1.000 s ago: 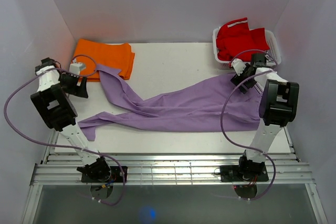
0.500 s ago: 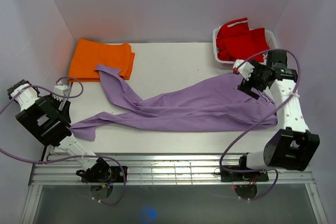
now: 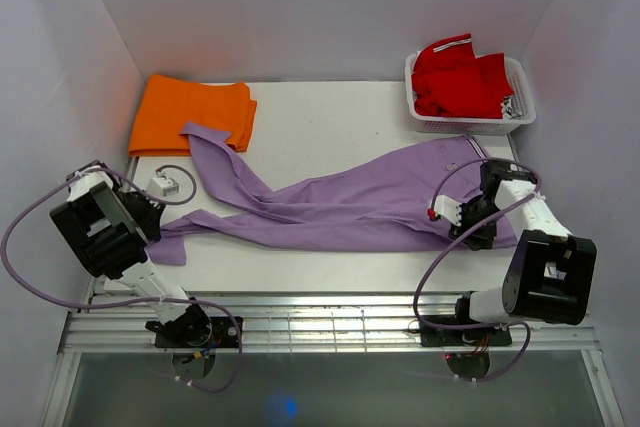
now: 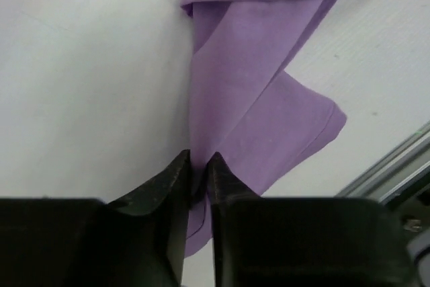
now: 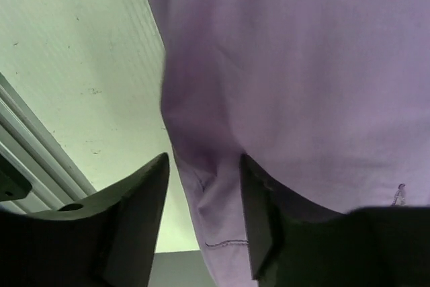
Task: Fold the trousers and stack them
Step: Flatten the trousers out
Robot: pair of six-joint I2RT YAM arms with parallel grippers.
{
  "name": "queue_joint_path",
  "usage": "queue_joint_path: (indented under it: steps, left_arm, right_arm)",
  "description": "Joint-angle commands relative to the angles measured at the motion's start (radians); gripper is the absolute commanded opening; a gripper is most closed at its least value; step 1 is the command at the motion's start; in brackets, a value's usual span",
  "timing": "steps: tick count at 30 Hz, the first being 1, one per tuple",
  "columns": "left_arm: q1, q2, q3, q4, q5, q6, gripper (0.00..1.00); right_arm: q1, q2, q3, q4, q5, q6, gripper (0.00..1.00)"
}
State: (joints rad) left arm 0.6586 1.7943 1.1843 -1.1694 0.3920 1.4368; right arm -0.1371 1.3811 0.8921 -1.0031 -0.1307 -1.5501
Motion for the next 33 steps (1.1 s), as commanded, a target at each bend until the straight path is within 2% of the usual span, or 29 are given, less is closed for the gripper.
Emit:
queue_joint_path:
  steps: [1,2,3,4,6,8,9,10,12,13,14,15,16,17,19,20,24,29,30,31,33]
  left_arm:
    - [-0.011,-0.096,0.066,0.145,0.021,-0.041,0.24]
    - [-0.011,-0.104,0.098,0.195,0.040,-0.059,0.11]
    - [-0.011,-0.116,0.151,0.229,0.051,-0.103,0.00]
    - [-0.008,-0.162,0.169,0.270,0.068,-0.116,0.00]
    - [-0.002,-0.231,0.176,0.394,0.125,-0.116,0.00]
    - [0.001,-0.370,0.099,0.485,0.172,-0.060,0.00]
    - [0.003,-0.425,0.048,0.593,0.186,-0.038,0.00]
    - [0.003,-0.479,-0.068,0.643,0.200,-0.014,0.00]
    - [0.009,-0.628,-0.194,0.710,0.228,0.115,0.00]
    - [0.009,-0.671,-0.324,0.720,0.223,0.176,0.00]
    - [0.009,-0.746,-0.384,0.726,0.211,0.268,0.09]
    - [0.012,-0.774,-0.432,0.684,0.185,0.319,0.15]
    - [0.030,-0.788,-0.477,0.625,0.182,0.377,0.26]
    - [0.082,-0.789,-0.477,0.488,0.194,0.469,0.45]
    - [0.137,-0.756,-0.448,0.336,0.219,0.540,0.58]
    - [0.172,-0.710,-0.408,0.227,0.222,0.575,0.75]
    - [0.262,-0.627,-0.272,0.053,0.260,0.586,0.80]
    - [0.289,-0.416,-0.013,-0.209,0.284,0.531,0.82]
    - [0.291,-0.388,0.021,-0.211,0.288,0.513,0.82]
    - [0.289,-0.360,0.068,-0.201,0.294,0.460,0.89]
    - [0.288,-0.300,0.098,-0.155,0.307,0.421,0.90]
  right_arm:
    - [-0.010,-0.014,-0.051,0.113,0.065,-0.041,0.49]
    - [-0.015,-0.011,-0.053,0.130,0.065,-0.041,0.42]
    - [-0.025,-0.008,-0.048,0.144,0.065,-0.039,0.22]
    - [-0.030,-0.001,-0.032,0.147,0.063,-0.038,0.11]
    - [-0.057,0.016,-0.004,0.150,0.048,-0.021,0.08]
    - [-0.073,0.027,0.034,0.144,0.046,-0.018,0.08]
    - [-0.094,0.030,0.047,0.140,0.040,-0.019,0.08]
    - [-0.104,0.033,0.057,0.133,0.037,-0.030,0.08]
    - [-0.130,0.041,0.077,0.120,0.037,-0.044,0.08]
    - [-0.137,0.042,0.079,0.118,0.037,-0.048,0.08]
    - [-0.145,0.044,0.082,0.116,0.037,-0.056,0.08]
    - [-0.159,0.044,0.082,0.116,0.040,-0.061,0.08]
    - [-0.165,0.044,0.085,0.115,0.039,-0.070,0.08]
    - [-0.173,0.044,0.088,0.103,0.034,-0.077,0.08]
    - [-0.193,0.035,0.090,0.090,0.025,-0.094,0.08]
    - [-0.205,0.023,0.084,0.077,0.019,-0.116,0.08]
    - [-0.213,-0.017,0.038,0.077,0.022,-0.174,0.08]
    - [-0.213,-0.077,-0.030,0.096,0.017,-0.208,0.08]
    - [-0.214,-0.077,-0.038,0.106,0.025,-0.208,0.08]
    - [-0.214,-0.074,-0.041,0.121,0.028,-0.206,0.08]
    - [-0.217,-0.065,-0.041,0.129,0.023,-0.199,0.08]
